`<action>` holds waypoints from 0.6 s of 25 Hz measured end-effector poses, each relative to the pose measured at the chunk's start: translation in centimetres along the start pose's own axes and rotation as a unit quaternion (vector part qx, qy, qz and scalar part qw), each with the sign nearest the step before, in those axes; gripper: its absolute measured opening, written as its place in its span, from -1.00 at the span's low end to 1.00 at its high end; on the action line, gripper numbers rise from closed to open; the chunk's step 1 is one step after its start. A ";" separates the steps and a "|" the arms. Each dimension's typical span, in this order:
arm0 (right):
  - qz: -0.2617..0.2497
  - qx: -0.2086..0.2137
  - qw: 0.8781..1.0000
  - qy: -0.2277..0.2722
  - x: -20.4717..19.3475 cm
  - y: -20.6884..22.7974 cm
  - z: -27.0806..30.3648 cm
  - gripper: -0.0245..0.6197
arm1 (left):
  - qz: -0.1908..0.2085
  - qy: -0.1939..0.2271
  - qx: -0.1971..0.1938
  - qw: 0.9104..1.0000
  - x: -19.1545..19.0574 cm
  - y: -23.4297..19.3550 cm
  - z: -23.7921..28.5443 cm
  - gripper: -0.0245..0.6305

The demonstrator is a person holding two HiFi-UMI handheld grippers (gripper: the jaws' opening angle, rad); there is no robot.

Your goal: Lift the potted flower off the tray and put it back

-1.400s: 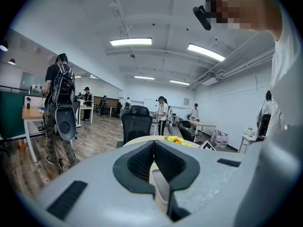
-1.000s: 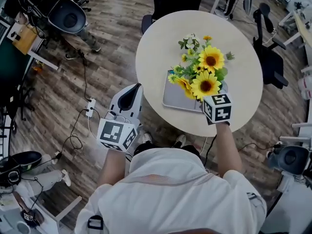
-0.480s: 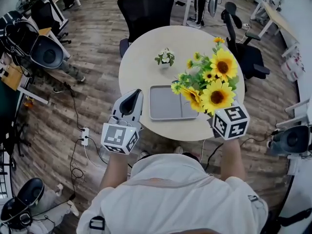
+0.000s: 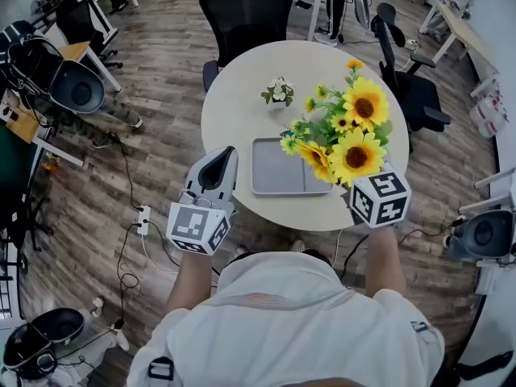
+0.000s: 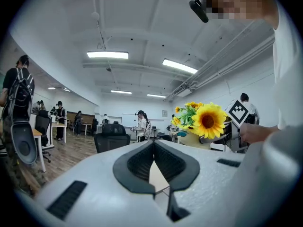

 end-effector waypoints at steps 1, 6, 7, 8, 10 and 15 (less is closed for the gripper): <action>-0.002 0.004 1.000 0.000 -0.1 0.0 0.4 0.56 | -0.002 -0.002 0.007 1.000 -0.1 0.0 -0.4 -0.91; -0.009 0.023 1.000 -0.011 -1.2 -0.7 5.4 0.56 | -0.019 -0.013 0.038 0.999 -1.5 -1.9 -2.1 -0.91; -0.009 0.028 0.999 -0.014 -1.5 -1.0 6.8 0.56 | -0.023 -0.016 0.045 0.999 -1.8 -2.4 -2.5 -0.91; -0.008 0.034 0.999 -0.019 -1.9 -1.2 8.3 0.56 | -0.027 -0.020 0.053 0.998 -2.1 -2.9 -2.8 -0.91; -0.007 0.046 0.998 -0.035 -3.0 -1.7 11.5 0.56 | -0.035 -0.031 0.070 0.996 -2.7 -3.8 -3.5 -0.91; -0.009 0.064 0.995 -0.081 -7.3 -2.8 18.9 0.56 | -0.052 -0.056 0.112 0.991 -4.5 -4.9 -5.0 -0.91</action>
Point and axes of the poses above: the fingertips, and each gripper's own axes: z forward along the fingers, y to its right, x out of its top, the point moved 1 cm from there along -z, backward along the fingers, and after that the axes turned 14 degrees about -y, right-handed, at the moved point
